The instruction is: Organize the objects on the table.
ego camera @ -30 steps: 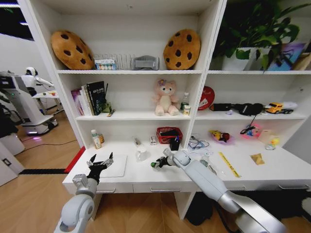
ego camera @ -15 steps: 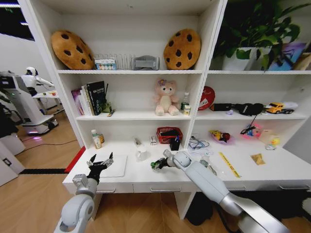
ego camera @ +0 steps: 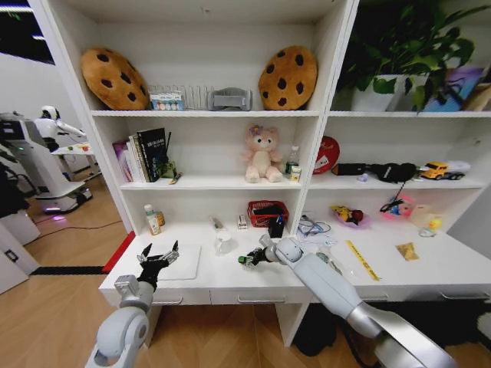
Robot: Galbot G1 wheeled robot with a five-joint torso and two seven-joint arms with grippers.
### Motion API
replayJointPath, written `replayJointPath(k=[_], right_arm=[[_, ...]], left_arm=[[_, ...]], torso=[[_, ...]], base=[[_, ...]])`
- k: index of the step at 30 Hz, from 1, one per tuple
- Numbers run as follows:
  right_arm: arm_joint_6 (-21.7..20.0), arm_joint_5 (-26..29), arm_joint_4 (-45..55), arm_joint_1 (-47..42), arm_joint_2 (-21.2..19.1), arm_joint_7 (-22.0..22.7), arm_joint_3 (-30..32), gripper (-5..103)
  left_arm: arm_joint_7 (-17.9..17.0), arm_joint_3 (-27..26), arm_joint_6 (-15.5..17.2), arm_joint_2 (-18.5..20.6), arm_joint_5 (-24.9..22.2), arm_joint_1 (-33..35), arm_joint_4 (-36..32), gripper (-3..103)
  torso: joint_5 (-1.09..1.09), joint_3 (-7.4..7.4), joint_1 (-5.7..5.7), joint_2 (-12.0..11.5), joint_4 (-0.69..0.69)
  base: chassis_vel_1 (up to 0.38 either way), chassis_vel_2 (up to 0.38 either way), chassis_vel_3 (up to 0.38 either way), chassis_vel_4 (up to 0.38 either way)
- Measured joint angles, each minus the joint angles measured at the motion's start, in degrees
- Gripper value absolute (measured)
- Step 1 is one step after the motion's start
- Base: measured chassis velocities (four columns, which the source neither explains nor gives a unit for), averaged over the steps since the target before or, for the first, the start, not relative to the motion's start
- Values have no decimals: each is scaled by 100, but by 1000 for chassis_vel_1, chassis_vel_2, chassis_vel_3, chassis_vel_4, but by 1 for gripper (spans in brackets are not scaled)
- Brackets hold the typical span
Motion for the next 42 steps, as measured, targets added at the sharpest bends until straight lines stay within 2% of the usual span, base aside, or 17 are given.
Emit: replayJointPath(k=[8,20,22,35,42], right_arm=[[-28,0,44,0,-6,28,-3,33],[-108,51,517,-145,-79,229,328,33],[-63,222,656,-152,-15,461,431,33],[21,542,1359,-44,51,775,843,33],[131,906,1825,91,217,1265,1071,33]], left_arm=[[0,0,0,0,0,0,0,100],[0,0,0,0,0,0,0,100],[0,0,0,0,0,0,0,100],[0,0,0,0,0,0,0,100],[0,0,0,0,0,0,0,100]], torso=[[0,0,1,-1,0],[0,2,2,-2,-1],[0,1,2,-2,0],[0,1,2,-1,0],[0,0,0,0,0]], base=[[0,0,0,0],[0,0,0,0],[0,0,0,0],[0,0,0,0],[0,0,0,0]])
